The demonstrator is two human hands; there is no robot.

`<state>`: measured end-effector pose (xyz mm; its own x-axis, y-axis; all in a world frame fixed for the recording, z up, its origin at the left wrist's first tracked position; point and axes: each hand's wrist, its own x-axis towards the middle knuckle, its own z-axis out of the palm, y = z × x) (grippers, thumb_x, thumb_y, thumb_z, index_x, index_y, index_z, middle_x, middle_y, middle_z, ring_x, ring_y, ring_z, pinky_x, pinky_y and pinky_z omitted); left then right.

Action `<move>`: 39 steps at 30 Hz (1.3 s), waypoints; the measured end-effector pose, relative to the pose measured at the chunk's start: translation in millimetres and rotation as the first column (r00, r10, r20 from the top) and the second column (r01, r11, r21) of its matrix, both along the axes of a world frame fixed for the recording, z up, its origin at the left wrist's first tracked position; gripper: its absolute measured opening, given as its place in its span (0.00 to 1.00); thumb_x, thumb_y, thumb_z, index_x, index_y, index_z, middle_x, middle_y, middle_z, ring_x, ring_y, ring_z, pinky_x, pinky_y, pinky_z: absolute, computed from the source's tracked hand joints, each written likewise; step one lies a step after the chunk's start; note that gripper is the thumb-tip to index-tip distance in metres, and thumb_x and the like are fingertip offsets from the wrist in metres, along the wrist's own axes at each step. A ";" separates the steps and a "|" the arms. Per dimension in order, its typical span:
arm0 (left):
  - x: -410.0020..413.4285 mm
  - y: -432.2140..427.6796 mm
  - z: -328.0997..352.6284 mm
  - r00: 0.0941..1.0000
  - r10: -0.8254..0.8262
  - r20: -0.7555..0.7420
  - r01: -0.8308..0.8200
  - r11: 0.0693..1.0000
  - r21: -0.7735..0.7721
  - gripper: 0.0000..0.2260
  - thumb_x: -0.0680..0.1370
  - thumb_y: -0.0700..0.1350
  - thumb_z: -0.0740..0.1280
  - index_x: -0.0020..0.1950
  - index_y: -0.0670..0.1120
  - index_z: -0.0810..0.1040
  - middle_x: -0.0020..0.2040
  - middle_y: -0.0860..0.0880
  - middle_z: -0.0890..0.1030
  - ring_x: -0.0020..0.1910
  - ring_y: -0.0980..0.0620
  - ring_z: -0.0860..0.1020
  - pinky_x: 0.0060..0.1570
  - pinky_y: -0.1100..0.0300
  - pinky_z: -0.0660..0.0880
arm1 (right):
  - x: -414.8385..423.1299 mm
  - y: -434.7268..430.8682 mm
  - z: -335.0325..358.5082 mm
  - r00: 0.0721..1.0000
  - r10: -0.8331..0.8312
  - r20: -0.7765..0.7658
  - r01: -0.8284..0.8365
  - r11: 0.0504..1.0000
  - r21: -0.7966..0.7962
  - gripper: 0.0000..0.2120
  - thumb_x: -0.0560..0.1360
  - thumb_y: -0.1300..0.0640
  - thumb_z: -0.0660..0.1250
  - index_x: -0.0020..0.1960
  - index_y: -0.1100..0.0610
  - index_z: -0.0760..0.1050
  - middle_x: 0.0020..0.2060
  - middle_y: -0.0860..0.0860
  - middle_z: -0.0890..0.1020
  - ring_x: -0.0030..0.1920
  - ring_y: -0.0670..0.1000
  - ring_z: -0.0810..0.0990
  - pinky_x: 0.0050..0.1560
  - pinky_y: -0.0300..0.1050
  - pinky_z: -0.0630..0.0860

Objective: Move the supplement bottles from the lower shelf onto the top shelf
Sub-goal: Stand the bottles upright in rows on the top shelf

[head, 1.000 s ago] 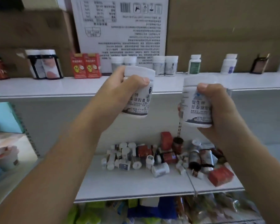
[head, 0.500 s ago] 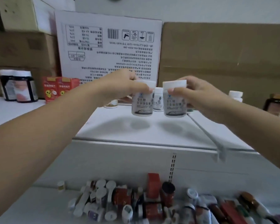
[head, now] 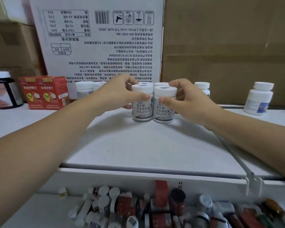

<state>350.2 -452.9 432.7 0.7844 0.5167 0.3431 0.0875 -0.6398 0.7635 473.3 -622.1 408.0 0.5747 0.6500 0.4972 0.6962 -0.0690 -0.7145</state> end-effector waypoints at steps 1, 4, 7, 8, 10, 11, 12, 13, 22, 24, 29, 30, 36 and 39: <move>-0.4 1.3 -0.8 1.000 0.006 0.007 -0.006 1.000 -0.005 0.20 0.69 0.50 0.79 0.57 0.50 0.75 0.54 0.46 0.81 0.51 0.51 0.82 0.46 0.53 0.84 | -0.1 0.4 -0.8 1.000 -0.003 0.014 0.003 1.000 0.004 0.23 0.72 0.48 0.73 0.63 0.50 0.68 0.42 0.44 0.79 0.40 0.39 0.78 0.46 0.40 0.79; -1.0 3.6 -3.8 1.000 -0.008 0.022 0.008 1.000 -0.023 0.19 0.70 0.50 0.78 0.54 0.52 0.73 0.54 0.46 0.81 0.51 0.51 0.82 0.45 0.51 0.84 | 0.9 1.3 -2.2 0.999 -0.017 0.050 0.016 1.000 0.014 0.23 0.73 0.49 0.72 0.64 0.48 0.68 0.42 0.44 0.79 0.39 0.39 0.78 0.45 0.37 0.77; 0.0 1.6 -5.7 0.999 -0.037 0.034 0.038 0.999 -0.017 0.18 0.71 0.48 0.78 0.53 0.51 0.73 0.49 0.48 0.81 0.48 0.53 0.82 0.46 0.49 0.84 | 1.3 1.5 -3.3 0.997 -0.032 0.077 0.031 0.999 0.013 0.22 0.72 0.51 0.74 0.62 0.48 0.70 0.41 0.43 0.79 0.37 0.38 0.78 0.45 0.37 0.77; 0.4 0.7 -6.2 0.998 -0.040 0.040 0.041 0.999 -0.015 0.17 0.71 0.47 0.78 0.53 0.51 0.73 0.48 0.49 0.80 0.46 0.53 0.81 0.46 0.49 0.84 | 1.5 1.6 -3.8 0.994 -0.037 0.098 0.037 0.999 0.000 0.23 0.71 0.53 0.75 0.62 0.49 0.70 0.42 0.42 0.79 0.38 0.39 0.78 0.46 0.38 0.78; 1.1 -0.3 -7.4 0.998 -0.042 0.054 0.043 0.999 -0.014 0.18 0.70 0.47 0.78 0.54 0.50 0.73 0.48 0.49 0.80 0.45 0.53 0.81 0.45 0.50 0.84 | 2.3 1.9 -4.6 0.991 -0.048 0.127 0.051 0.999 -0.016 0.24 0.70 0.55 0.75 0.62 0.49 0.70 0.42 0.41 0.78 0.40 0.39 0.78 0.48 0.40 0.79; 1.4 -0.9 -8.2 0.997 -0.039 0.060 0.040 0.999 -0.011 0.19 0.70 0.47 0.78 0.55 0.50 0.73 0.48 0.49 0.79 0.45 0.53 0.80 0.45 0.50 0.84 | 3.2 2.3 -4.9 0.990 -0.054 0.133 0.056 0.998 -0.014 0.24 0.70 0.56 0.76 0.62 0.49 0.69 0.43 0.42 0.78 0.41 0.40 0.79 0.49 0.40 0.79; 1.6 -1.0 -9.2 0.997 -0.034 0.064 0.034 0.999 -0.009 0.20 0.70 0.47 0.78 0.56 0.49 0.73 0.49 0.49 0.80 0.45 0.53 0.80 0.44 0.51 0.84 | 4.3 2.9 -5.2 0.988 -0.058 0.143 0.061 0.998 -0.015 0.25 0.70 0.55 0.76 0.62 0.49 0.69 0.44 0.43 0.79 0.42 0.41 0.79 0.50 0.42 0.79; 1.8 -0.9 -10.2 0.997 -0.025 0.069 0.025 1.000 -0.008 0.20 0.70 0.47 0.78 0.57 0.49 0.73 0.50 0.49 0.80 0.45 0.53 0.80 0.44 0.52 0.84 | 5.1 3.3 -5.8 0.986 -0.061 0.157 0.066 0.998 -0.024 0.26 0.70 0.54 0.76 0.63 0.49 0.69 0.46 0.46 0.79 0.44 0.44 0.80 0.51 0.44 0.79; -20.5 0.1 -0.5 0.964 0.150 -0.219 -0.058 0.924 0.378 0.29 0.76 0.63 0.67 0.70 0.49 0.67 0.57 0.53 0.78 0.54 0.51 0.77 0.51 0.55 0.72 | -17.5 -12.9 8.5 0.897 -0.196 0.395 0.252 0.963 -0.095 0.27 0.70 0.51 0.73 0.64 0.54 0.65 0.56 0.52 0.70 0.53 0.51 0.74 0.58 0.52 0.74; -41.9 -1.1 8.8 0.921 0.246 -0.303 -0.020 0.804 0.594 0.26 0.79 0.62 0.63 0.71 0.47 0.69 0.63 0.50 0.77 0.57 0.47 0.75 0.53 0.56 0.70 | -36.6 -24.8 16.3 0.809 -0.170 0.563 0.371 0.890 -0.265 0.27 0.71 0.50 0.69 0.67 0.54 0.64 0.58 0.53 0.66 0.58 0.54 0.69 0.60 0.54 0.71; -129.3 -1.4 9.1 0.875 0.276 -0.399 0.091 0.714 0.694 0.15 0.81 0.55 0.62 0.65 0.51 0.75 0.62 0.50 0.79 0.52 0.50 0.73 0.52 0.58 0.69 | -113.5 -48.2 18.1 0.819 -0.099 0.565 0.436 0.747 -0.502 0.27 0.75 0.48 0.64 0.72 0.49 0.63 0.66 0.54 0.66 0.65 0.57 0.67 0.63 0.55 0.70; -150.3 -0.6 5.2 0.884 0.267 -0.384 0.088 0.712 0.697 0.14 0.81 0.54 0.62 0.64 0.52 0.76 0.61 0.50 0.80 0.52 0.49 0.74 0.52 0.57 0.70 | -130.8 -51.6 15.4 0.811 -0.109 0.574 0.447 0.749 -0.489 0.27 0.75 0.48 0.64 0.72 0.49 0.63 0.66 0.54 0.66 0.65 0.57 0.68 0.62 0.55 0.71; -288.8 13.0 -32.9 0.936 0.253 -0.244 0.001 0.692 0.722 0.16 0.79 0.55 0.64 0.65 0.51 0.76 0.59 0.50 0.79 0.57 0.46 0.77 0.54 0.52 0.74 | -230.7 -66.1 -12.5 0.805 -0.130 0.578 0.439 0.786 -0.436 0.19 0.74 0.48 0.65 0.64 0.51 0.73 0.59 0.53 0.75 0.55 0.54 0.75 0.55 0.48 0.72; -346.8 21.7 -64.1 0.953 0.232 -0.195 -0.033 0.718 0.695 0.16 0.78 0.55 0.64 0.64 0.51 0.77 0.58 0.49 0.79 0.55 0.46 0.78 0.55 0.49 0.75 | -281.8 -71.8 -40.2 0.849 -0.132 0.511 0.381 0.824 -0.420 0.15 0.75 0.49 0.66 0.60 0.51 0.76 0.51 0.50 0.79 0.49 0.52 0.77 0.50 0.45 0.72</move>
